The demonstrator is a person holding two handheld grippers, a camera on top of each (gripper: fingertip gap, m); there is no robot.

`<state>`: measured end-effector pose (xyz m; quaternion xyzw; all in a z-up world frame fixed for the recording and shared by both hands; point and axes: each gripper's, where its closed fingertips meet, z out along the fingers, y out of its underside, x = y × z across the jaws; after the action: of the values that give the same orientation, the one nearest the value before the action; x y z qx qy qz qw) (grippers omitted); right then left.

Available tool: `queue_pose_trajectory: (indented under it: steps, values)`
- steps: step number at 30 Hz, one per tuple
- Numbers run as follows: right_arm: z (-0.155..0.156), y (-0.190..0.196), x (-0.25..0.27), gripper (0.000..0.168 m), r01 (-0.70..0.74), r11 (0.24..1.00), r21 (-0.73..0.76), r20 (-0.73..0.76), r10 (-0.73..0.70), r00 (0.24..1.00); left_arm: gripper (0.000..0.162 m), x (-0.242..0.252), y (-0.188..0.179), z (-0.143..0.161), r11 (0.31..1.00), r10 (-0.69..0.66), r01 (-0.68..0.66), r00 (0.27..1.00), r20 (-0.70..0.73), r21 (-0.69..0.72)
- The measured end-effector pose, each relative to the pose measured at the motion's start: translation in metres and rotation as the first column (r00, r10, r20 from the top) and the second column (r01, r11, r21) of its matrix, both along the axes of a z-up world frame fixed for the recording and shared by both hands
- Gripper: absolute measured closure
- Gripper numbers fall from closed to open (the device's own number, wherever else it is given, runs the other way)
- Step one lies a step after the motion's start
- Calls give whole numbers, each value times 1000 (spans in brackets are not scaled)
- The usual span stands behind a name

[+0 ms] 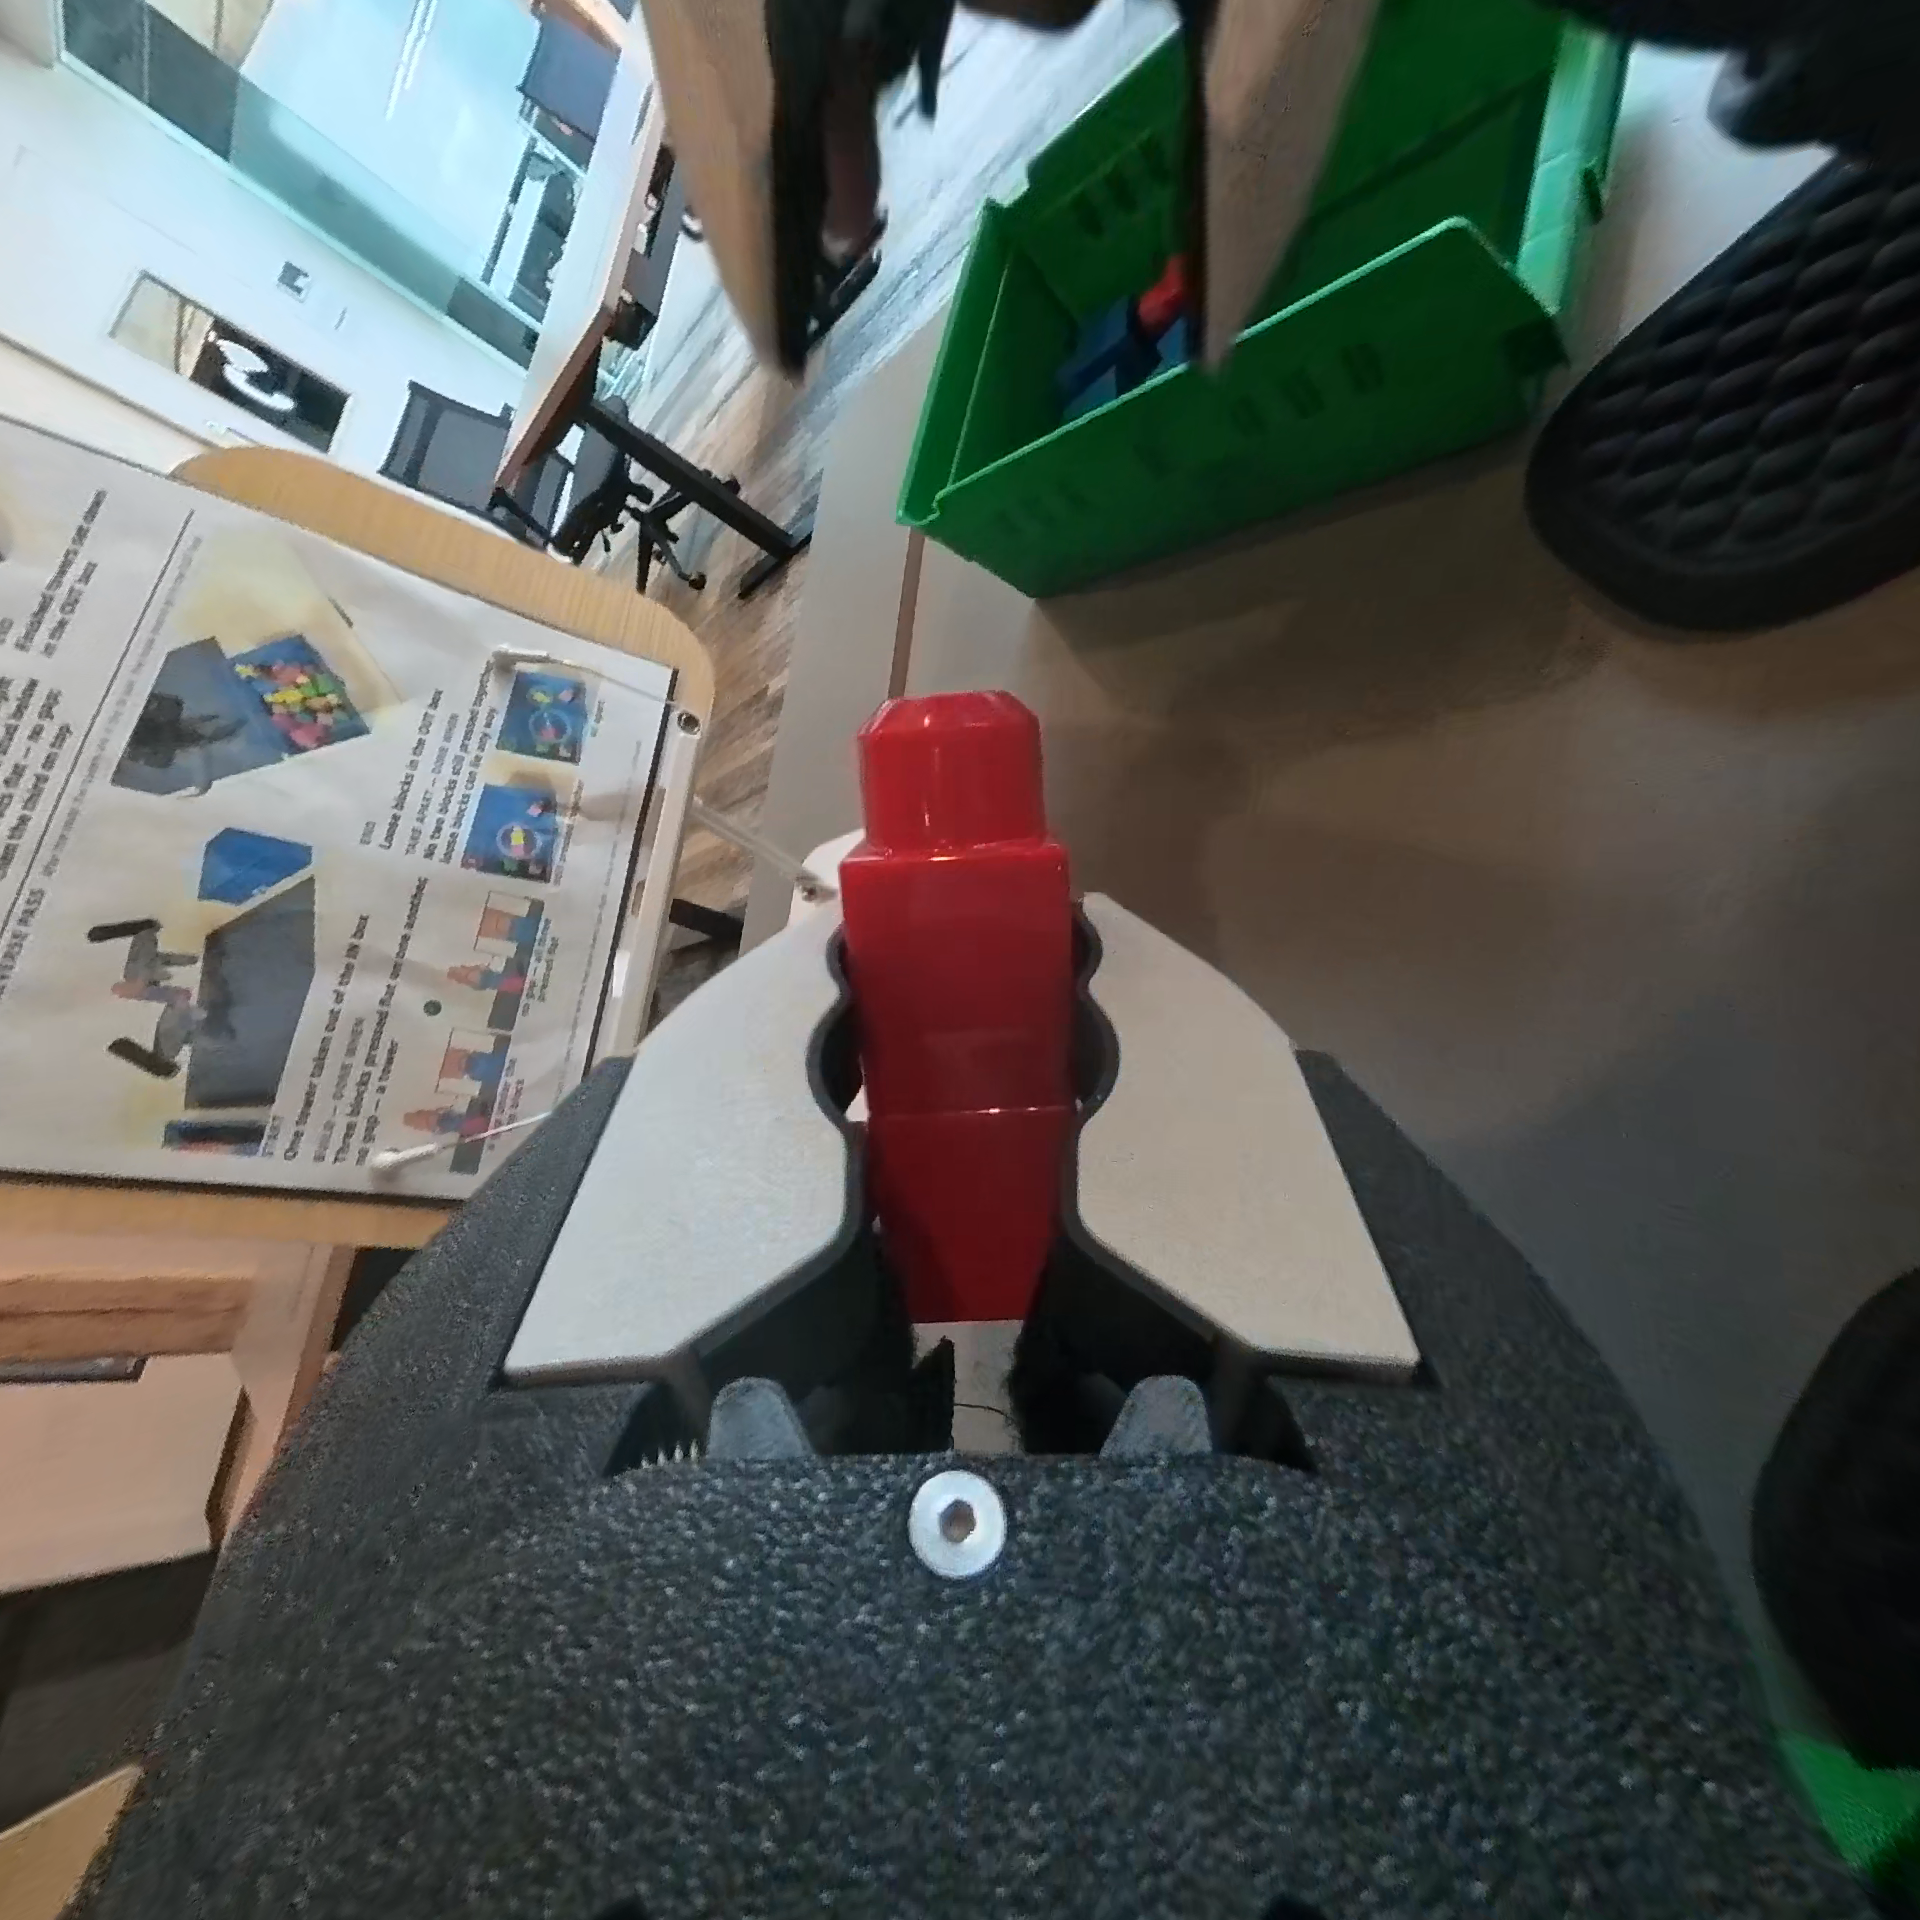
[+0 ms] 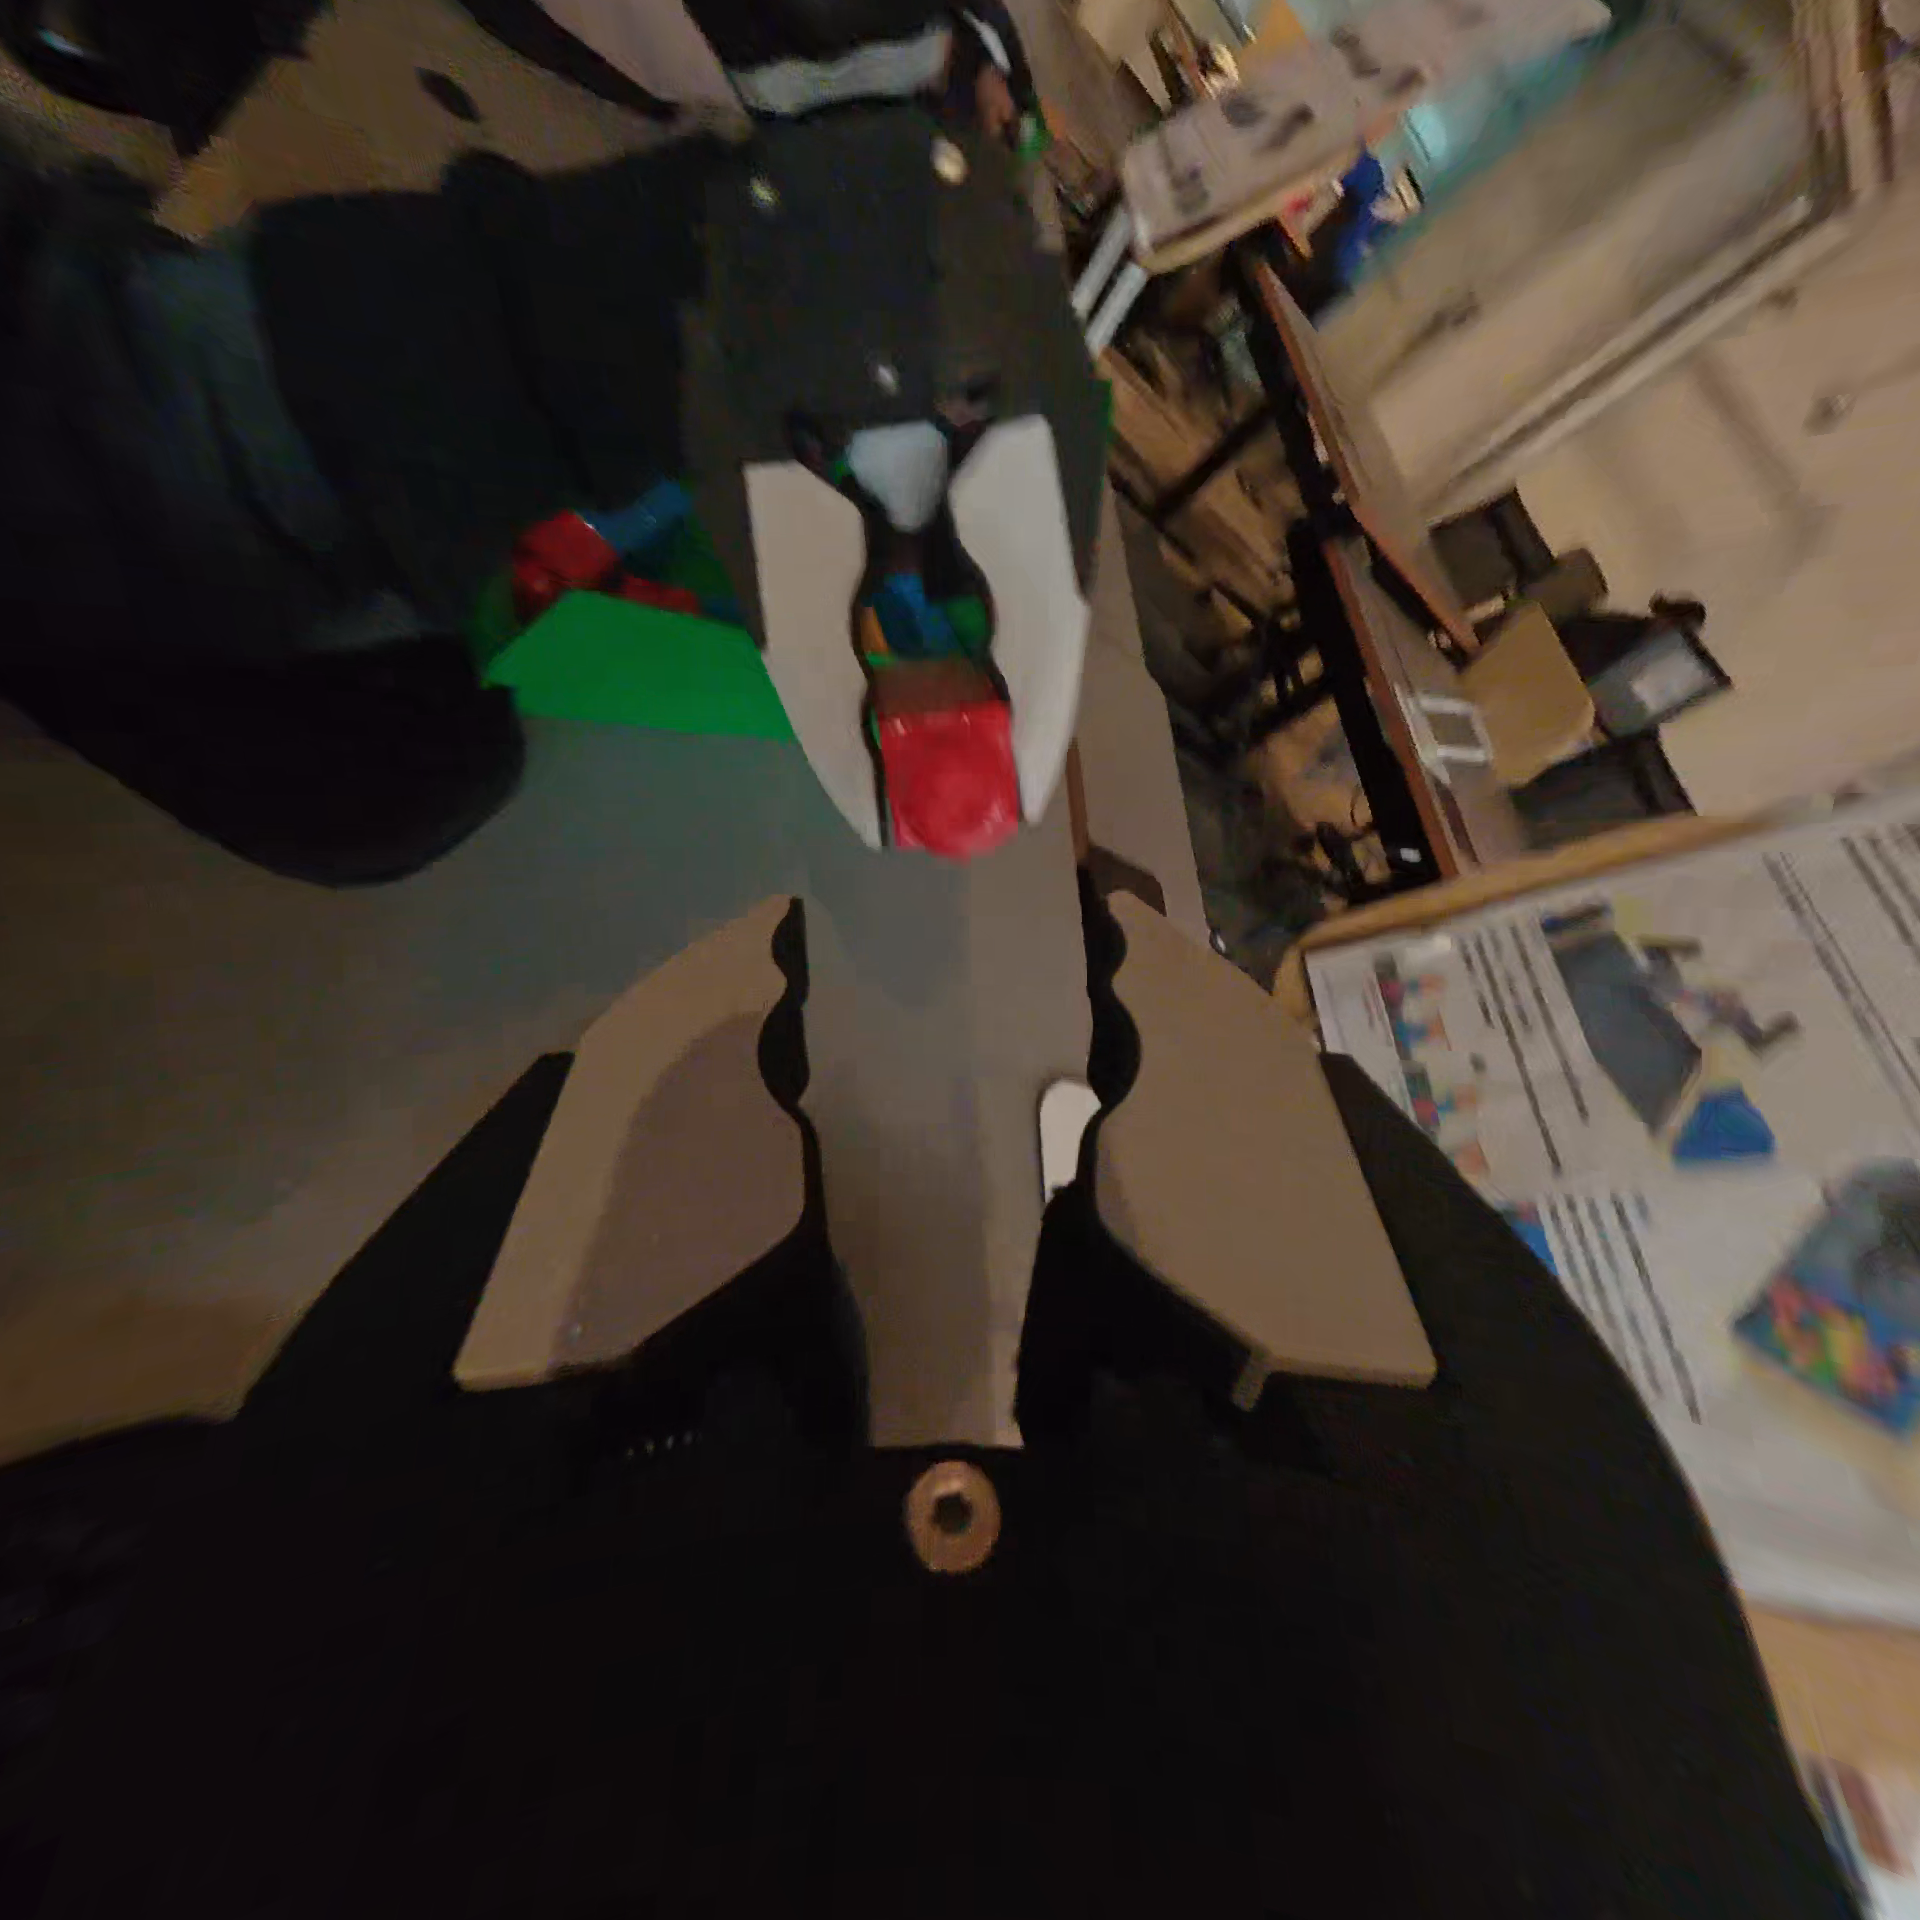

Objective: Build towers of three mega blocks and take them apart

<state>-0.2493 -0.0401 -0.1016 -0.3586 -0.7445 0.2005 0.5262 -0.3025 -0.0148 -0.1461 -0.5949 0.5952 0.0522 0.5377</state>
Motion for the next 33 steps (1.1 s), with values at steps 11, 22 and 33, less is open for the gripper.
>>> queue_pose_trajectory:
  steps: [11, 22, 33]
  values:
    - [-27, -2, -47, 136, -44, 989, 141, 32, 40, 999, 125, 21, -4, -3, 998, -68, 68, 997, -27, -2]
    - [-11, -5, -26, 136, -96, 989, 117, -37, 101, 994, 126, 18, 1, -2, 999, -44, 44, 999, -17, 17]
    - [-8, -11, -16, 136, -97, 986, 139, -10, 99, 995, 127, 26, -11, 3, 996, -85, 86, 996, 18, -26]
